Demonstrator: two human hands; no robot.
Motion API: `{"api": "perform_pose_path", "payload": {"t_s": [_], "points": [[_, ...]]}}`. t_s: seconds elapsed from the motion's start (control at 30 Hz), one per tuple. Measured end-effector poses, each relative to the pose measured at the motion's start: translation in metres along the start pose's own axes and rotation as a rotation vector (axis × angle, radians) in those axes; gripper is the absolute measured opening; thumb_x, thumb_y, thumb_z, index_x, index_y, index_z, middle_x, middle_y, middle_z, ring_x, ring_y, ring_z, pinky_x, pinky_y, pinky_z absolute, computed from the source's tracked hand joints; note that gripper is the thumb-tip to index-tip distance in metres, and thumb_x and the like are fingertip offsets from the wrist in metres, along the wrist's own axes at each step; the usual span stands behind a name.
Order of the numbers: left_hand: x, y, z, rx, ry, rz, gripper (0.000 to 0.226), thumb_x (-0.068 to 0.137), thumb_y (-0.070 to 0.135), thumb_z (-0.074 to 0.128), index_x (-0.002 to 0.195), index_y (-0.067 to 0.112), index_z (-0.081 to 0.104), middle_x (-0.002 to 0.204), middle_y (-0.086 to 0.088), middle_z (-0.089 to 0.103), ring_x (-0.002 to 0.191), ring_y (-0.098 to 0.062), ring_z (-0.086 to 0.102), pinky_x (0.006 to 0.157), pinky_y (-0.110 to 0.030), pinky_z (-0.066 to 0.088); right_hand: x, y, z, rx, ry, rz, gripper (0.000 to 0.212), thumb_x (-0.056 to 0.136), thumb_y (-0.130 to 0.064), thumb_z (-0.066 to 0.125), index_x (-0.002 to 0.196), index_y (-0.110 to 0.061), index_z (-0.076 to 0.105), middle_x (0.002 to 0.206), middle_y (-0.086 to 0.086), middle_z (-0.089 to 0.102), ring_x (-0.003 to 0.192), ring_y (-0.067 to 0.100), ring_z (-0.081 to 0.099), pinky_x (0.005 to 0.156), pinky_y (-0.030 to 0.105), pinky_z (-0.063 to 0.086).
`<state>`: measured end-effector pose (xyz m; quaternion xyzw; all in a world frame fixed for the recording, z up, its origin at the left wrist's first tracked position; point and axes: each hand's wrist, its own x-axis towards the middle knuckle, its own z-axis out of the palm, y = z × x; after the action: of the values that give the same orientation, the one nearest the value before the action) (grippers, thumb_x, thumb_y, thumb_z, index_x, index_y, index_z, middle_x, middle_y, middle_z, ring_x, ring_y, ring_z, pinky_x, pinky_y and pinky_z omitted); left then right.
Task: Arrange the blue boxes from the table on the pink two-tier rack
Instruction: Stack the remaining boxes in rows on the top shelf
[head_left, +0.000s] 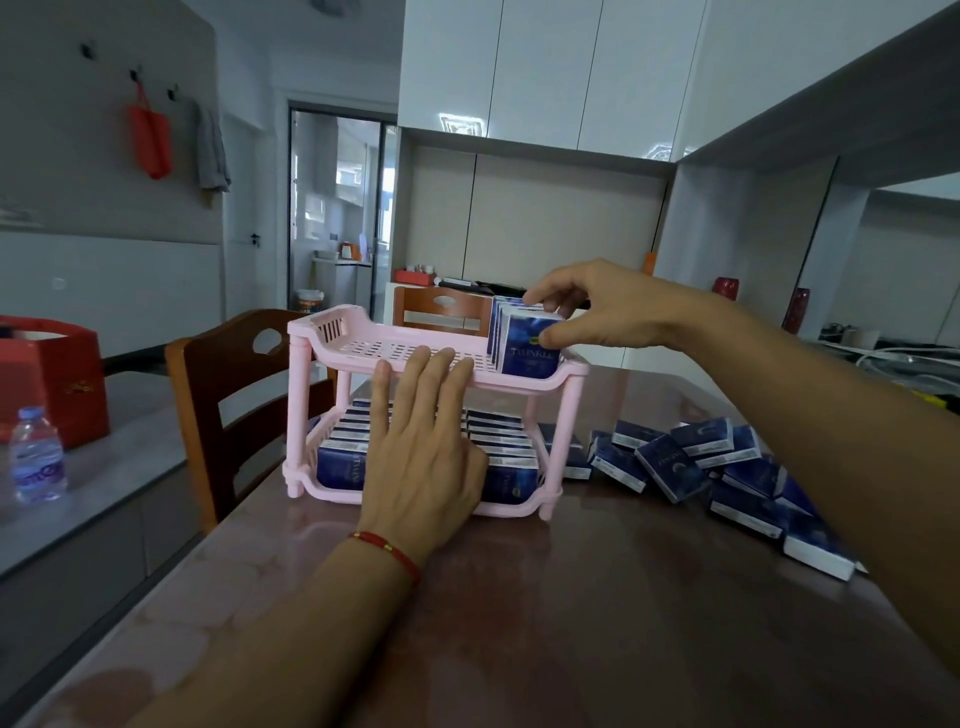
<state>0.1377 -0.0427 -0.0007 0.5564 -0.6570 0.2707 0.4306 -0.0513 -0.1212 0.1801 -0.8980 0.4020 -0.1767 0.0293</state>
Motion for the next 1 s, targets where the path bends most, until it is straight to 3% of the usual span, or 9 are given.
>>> {"api": "perform_pose_path", "payload": {"t_s": [0.13, 0.23, 0.33, 0.43, 0.6, 0.73, 0.87, 1.0], "points": [[0.0, 0.001, 0.0, 0.002, 0.0, -0.005, 0.072, 0.078, 0.022, 0.062, 0.147, 0.01, 0.041, 0.155, -0.012, 0.04, 0.151, -0.031, 0.025, 0.122, -0.059, 0.015, 0.008, -0.008, -0.004, 0.068, 0.048, 0.01, 0.038, 0.095, -0.034, 0.06, 0.13, -0.021, 0.058, 0.126, -0.003, 0.06, 0.116, 0.017, 0.055, 0.094, 0.033, 0.048], [-0.001, 0.001, 0.001, 0.003, -0.007, -0.01, 0.074, 0.078, 0.021, 0.062, 0.148, 0.011, 0.04, 0.156, -0.012, 0.039, 0.152, -0.03, 0.023, 0.122, -0.059, 0.015, 0.022, -0.02, 0.003, -0.019, 0.09, 0.01, 0.036, 0.106, -0.033, 0.04, 0.134, -0.018, 0.057, 0.139, 0.001, 0.056, 0.126, 0.021, 0.05, 0.099, 0.034, 0.039], [-0.001, 0.0, 0.0, -0.01, 0.003, -0.004, 0.075, 0.076, 0.02, 0.062, 0.148, 0.011, 0.041, 0.156, -0.011, 0.04, 0.151, -0.029, 0.025, 0.123, -0.059, 0.016, 0.043, -0.023, 0.012, 0.127, -0.001, 0.111, 0.049, 0.108, -0.044, 0.025, 0.138, -0.023, 0.055, 0.146, 0.001, 0.052, 0.132, 0.024, 0.048, 0.102, 0.038, 0.036], [-0.001, -0.002, 0.001, -0.026, 0.006, -0.001, 0.075, 0.076, 0.02, 0.061, 0.147, 0.012, 0.041, 0.155, -0.01, 0.04, 0.151, -0.029, 0.026, 0.122, -0.059, 0.017, 0.06, -0.015, 0.022, 0.255, -0.08, 0.255, 0.067, 0.102, -0.061, 0.01, 0.141, -0.031, 0.055, 0.157, 0.003, 0.04, 0.143, 0.026, 0.037, 0.117, 0.05, 0.025], [-0.001, -0.002, 0.003, -0.045, 0.015, -0.003, 0.075, 0.076, 0.02, 0.061, 0.148, 0.013, 0.039, 0.156, -0.01, 0.04, 0.151, -0.029, 0.026, 0.123, -0.059, 0.016, 0.07, -0.002, 0.025, 0.356, -0.024, 0.318, 0.079, 0.099, -0.066, 0.007, 0.12, -0.028, 0.072, 0.159, 0.003, 0.036, 0.142, 0.025, 0.035, 0.115, 0.047, 0.022], [0.0, 0.0, 0.006, -0.051, 0.015, -0.018, 0.074, 0.077, 0.021, 0.061, 0.147, 0.014, 0.039, 0.155, -0.01, 0.04, 0.151, -0.028, 0.025, 0.123, -0.058, 0.014, 0.073, 0.003, 0.02, 0.365, -0.02, 0.29, 0.086, 0.097, -0.069, 0.006, 0.101, -0.027, 0.08, 0.153, 0.004, 0.044, 0.131, 0.022, 0.043, 0.117, 0.046, 0.024], [0.0, 0.0, 0.005, -0.057, 0.009, -0.021, 0.073, 0.078, 0.021, 0.062, 0.147, 0.014, 0.039, 0.156, -0.009, 0.039, 0.151, -0.027, 0.024, 0.124, -0.057, 0.013, 0.075, 0.002, 0.02, 0.336, -0.062, 0.26, 0.08, 0.099, -0.066, 0.007, 0.116, -0.027, 0.074, 0.147, 0.002, 0.049, 0.124, 0.021, 0.048, 0.104, 0.04, 0.032], [0.0, 0.001, 0.004, -0.06, 0.019, -0.017, 0.074, 0.077, 0.02, 0.062, 0.147, 0.013, 0.04, 0.155, -0.01, 0.04, 0.151, -0.027, 0.024, 0.124, -0.057, 0.013, 0.078, 0.0, 0.021, 0.319, -0.102, 0.259, 0.075, 0.097, -0.069, 0.007, 0.136, -0.034, 0.06, 0.153, 0.0, 0.044, 0.138, 0.025, 0.04, 0.104, 0.044, 0.03]]}}
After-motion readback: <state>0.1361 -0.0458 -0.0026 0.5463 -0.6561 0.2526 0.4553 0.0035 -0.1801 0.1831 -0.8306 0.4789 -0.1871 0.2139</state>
